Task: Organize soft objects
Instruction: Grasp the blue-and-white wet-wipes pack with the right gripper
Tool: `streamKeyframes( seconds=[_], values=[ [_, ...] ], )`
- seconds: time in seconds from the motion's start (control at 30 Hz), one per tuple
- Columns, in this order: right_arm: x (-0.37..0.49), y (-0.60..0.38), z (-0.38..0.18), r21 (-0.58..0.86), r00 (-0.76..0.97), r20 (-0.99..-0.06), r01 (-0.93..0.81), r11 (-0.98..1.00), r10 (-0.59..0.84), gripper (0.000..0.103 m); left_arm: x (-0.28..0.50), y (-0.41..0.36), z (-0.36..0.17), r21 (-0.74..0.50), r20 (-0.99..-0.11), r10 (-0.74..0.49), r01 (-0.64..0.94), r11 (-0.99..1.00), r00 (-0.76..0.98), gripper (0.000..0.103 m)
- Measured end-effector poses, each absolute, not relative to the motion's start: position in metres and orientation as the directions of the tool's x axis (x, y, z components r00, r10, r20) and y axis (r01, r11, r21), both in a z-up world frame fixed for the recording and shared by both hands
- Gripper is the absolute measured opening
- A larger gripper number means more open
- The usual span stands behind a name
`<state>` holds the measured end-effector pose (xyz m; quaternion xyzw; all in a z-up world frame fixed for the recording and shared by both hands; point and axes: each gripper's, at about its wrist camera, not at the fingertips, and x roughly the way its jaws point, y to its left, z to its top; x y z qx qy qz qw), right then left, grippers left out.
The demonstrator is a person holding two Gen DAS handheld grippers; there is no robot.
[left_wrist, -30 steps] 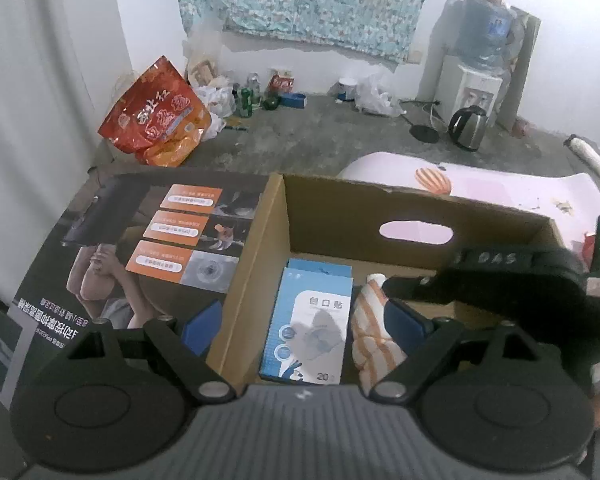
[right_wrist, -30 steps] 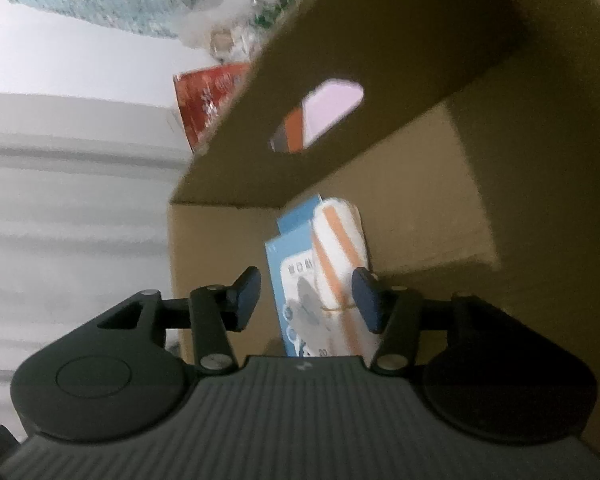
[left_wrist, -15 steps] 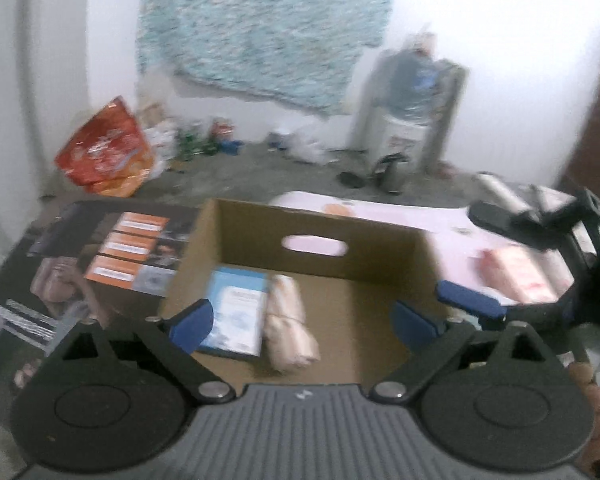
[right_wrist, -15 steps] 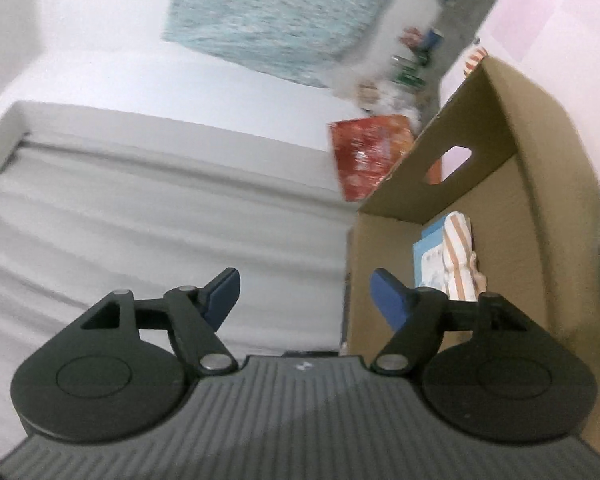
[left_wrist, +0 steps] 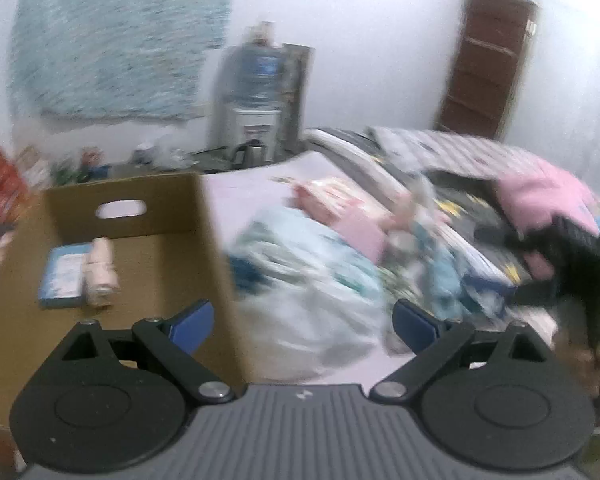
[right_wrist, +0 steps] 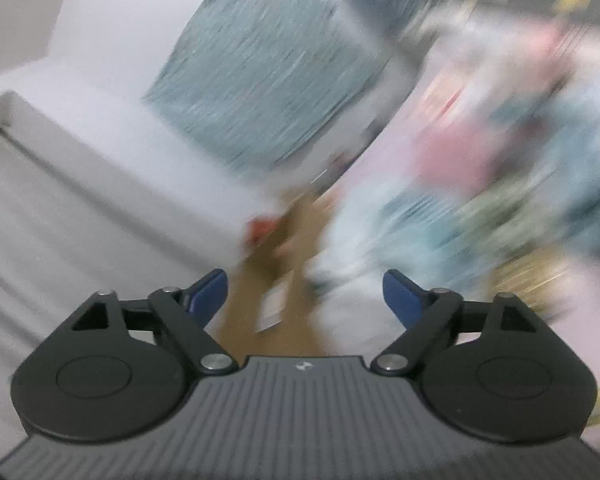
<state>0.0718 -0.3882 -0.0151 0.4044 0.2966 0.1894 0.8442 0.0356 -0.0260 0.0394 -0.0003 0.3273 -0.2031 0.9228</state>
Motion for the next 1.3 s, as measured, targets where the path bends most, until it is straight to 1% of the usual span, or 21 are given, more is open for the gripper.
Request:
streamKeyframes(
  seconds=[0.1,0.2,0.23,0.3,0.33,0.47,0.53,0.57,0.6,0.67,0.77,0.87,0.97,1.07,1.13,1.3],
  values=[
    [0.056,-0.43,-0.008,0.639,0.823,-0.466,0.059,0.767,0.325,0.092,0.024,-0.067,0.02,-0.1,-0.61,-0.396,0.429,0.898,0.686,0.097],
    [0.064,-0.451,-0.013,0.442,0.81,-0.574,0.186,0.878,0.117,0.093,0.017,-0.101,-0.004,-0.089,-0.622,-0.407,0.456,0.886,0.669,0.096],
    [0.069,-0.453,-0.019,0.386,0.798,-0.597,0.195,0.902,0.083,0.093,0.018,-0.111,-0.012,-0.09,-0.635,-0.406,0.459,0.884,0.657,0.095],
    [0.083,-0.456,-0.032,0.295,0.765,-0.644,0.218,0.93,0.025,0.093,0.018,-0.128,-0.029,-0.097,-0.658,-0.407,0.465,0.88,0.634,0.093],
    [0.09,-0.451,-0.04,0.268,0.751,-0.66,0.213,0.94,0.018,0.093,0.02,-0.135,-0.037,-0.103,-0.677,-0.406,0.466,0.879,0.615,0.09],
    [0.106,-0.451,-0.062,0.191,0.722,-0.691,0.161,0.968,0.016,0.093,0.029,-0.15,-0.063,-0.143,-0.738,-0.399,0.453,0.88,0.544,0.074],
    [0.116,-0.448,-0.071,0.15,0.702,-0.712,0.161,0.975,-0.006,0.092,0.032,-0.154,-0.069,-0.154,-0.752,-0.398,0.447,0.881,0.526,0.072],
    [0.118,-0.448,-0.073,0.142,0.693,-0.72,0.169,0.975,-0.015,0.09,0.034,-0.155,-0.071,-0.152,-0.756,-0.392,0.442,0.884,0.524,0.072],
    [0.117,-0.447,-0.076,0.143,0.686,-0.728,0.182,0.973,-0.022,0.084,0.034,-0.156,-0.074,-0.148,-0.756,-0.388,0.44,0.886,0.527,0.072],
    [0.113,-0.457,-0.082,0.186,0.686,-0.728,0.19,0.964,0.005,0.079,0.034,-0.159,-0.076,-0.138,-0.756,-0.379,0.436,0.889,0.534,0.072],
    [0.1,-0.479,-0.083,0.315,0.713,-0.696,0.205,0.926,0.079,0.072,0.038,-0.163,-0.077,-0.139,-0.762,-0.377,0.435,0.89,0.527,0.072],
    [0.088,-0.505,-0.087,0.472,0.753,-0.639,0.222,0.853,0.157,0.064,0.038,-0.167,-0.076,-0.137,-0.767,-0.377,0.441,0.887,0.519,0.072],
    [0.069,-0.533,-0.095,0.643,0.801,-0.549,0.224,0.733,0.237,0.059,0.037,-0.173,-0.079,-0.136,-0.769,-0.38,0.451,0.882,0.513,0.072],
    [0.054,-0.555,-0.106,0.765,0.834,-0.464,0.208,0.61,0.297,0.058,0.035,-0.176,-0.078,-0.154,-0.766,-0.395,0.453,0.878,0.507,0.072],
    [0.045,-0.564,-0.109,0.812,0.85,-0.419,0.194,0.55,0.319,0.058,0.033,-0.176,-0.076,-0.168,-0.759,-0.411,0.458,0.873,0.504,0.072],
    [0.017,-0.569,-0.101,0.855,0.883,-0.337,0.142,0.499,0.325,0.058,0.027,-0.172,-0.071,-0.183,-0.747,-0.43,0.465,0.866,0.508,0.072]
  ],
)
